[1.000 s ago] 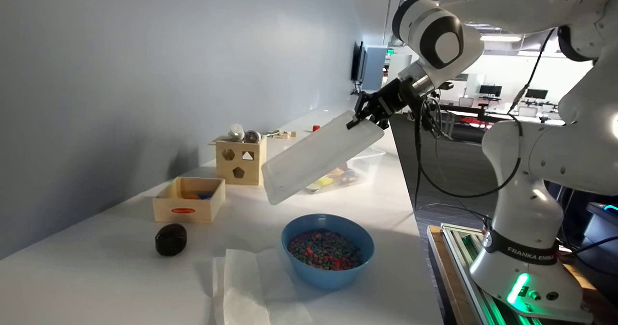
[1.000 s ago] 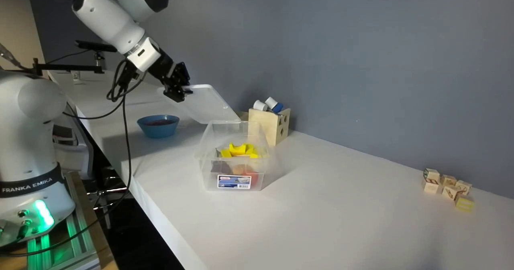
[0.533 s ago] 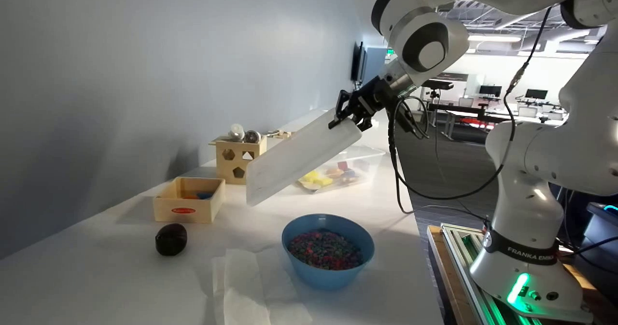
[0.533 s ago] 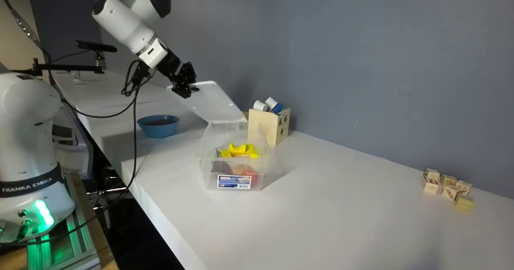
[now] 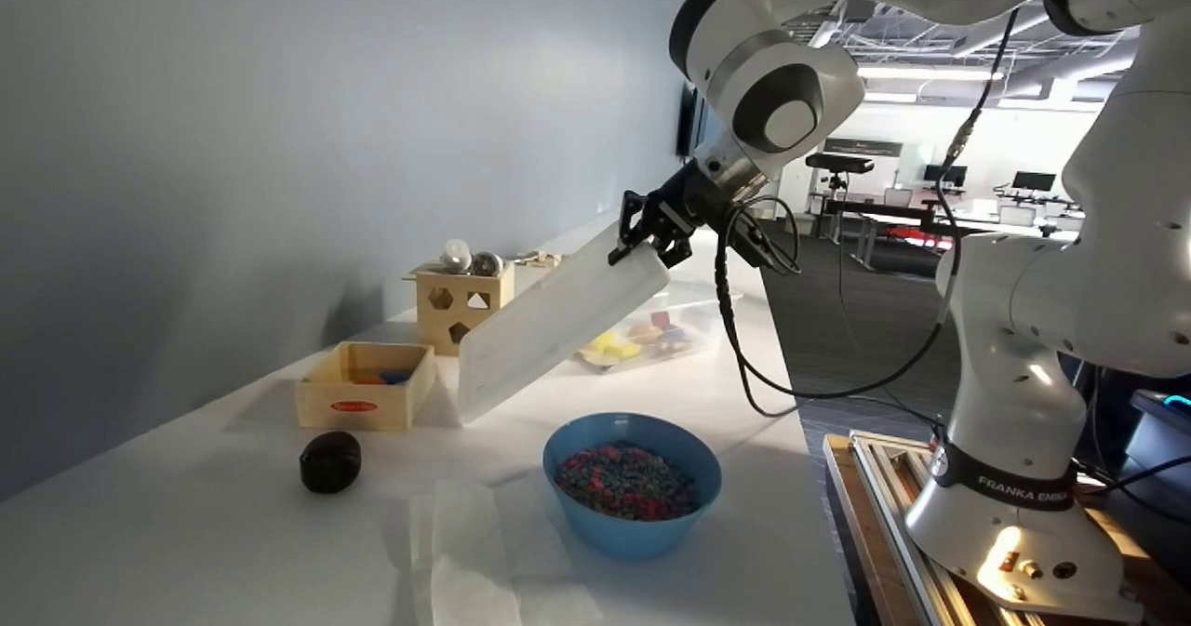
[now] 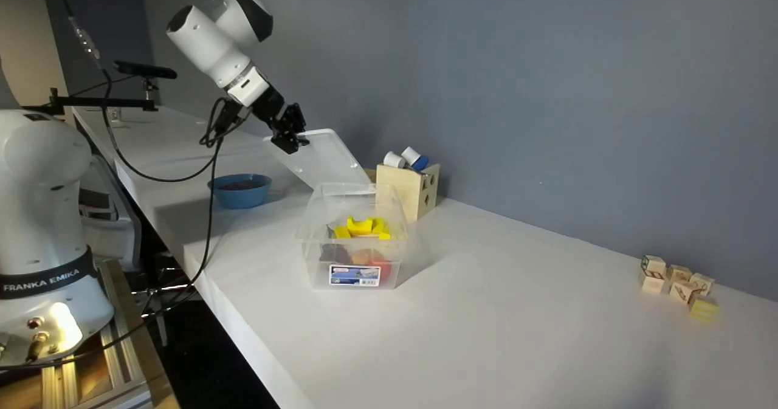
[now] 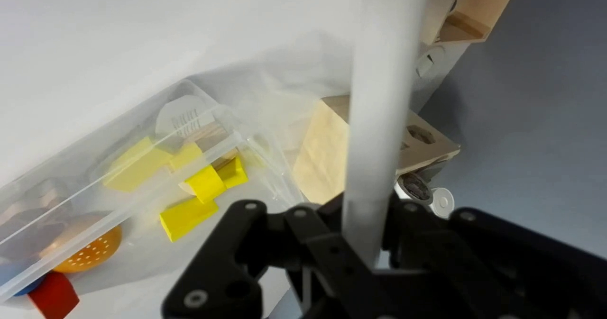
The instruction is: Put the white lid on the clear container.
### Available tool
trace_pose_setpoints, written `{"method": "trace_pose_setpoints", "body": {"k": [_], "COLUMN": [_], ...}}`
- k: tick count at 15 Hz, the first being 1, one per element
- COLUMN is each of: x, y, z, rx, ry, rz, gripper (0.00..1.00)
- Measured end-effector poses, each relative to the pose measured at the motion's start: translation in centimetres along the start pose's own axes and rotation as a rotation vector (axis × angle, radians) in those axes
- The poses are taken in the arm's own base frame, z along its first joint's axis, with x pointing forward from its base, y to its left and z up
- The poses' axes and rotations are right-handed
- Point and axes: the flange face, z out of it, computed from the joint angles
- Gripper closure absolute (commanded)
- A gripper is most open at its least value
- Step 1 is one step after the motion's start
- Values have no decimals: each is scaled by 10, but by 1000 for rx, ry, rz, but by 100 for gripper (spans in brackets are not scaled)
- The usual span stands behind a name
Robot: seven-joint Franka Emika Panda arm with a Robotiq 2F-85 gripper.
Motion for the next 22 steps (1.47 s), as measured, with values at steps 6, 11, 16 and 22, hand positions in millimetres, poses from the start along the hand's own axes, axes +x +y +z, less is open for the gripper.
{"method": "trace_pose_setpoints", "body": {"k": [6, 11, 16, 22], "x": [5, 32, 55, 76], "y": [7, 37, 45, 51], "z": [0, -3, -11, -18], "rx": [-7, -6, 15, 63], "ry": [1, 8, 40, 59], "rz": [10, 57, 114, 152], "gripper": [99, 99, 99, 99]}}
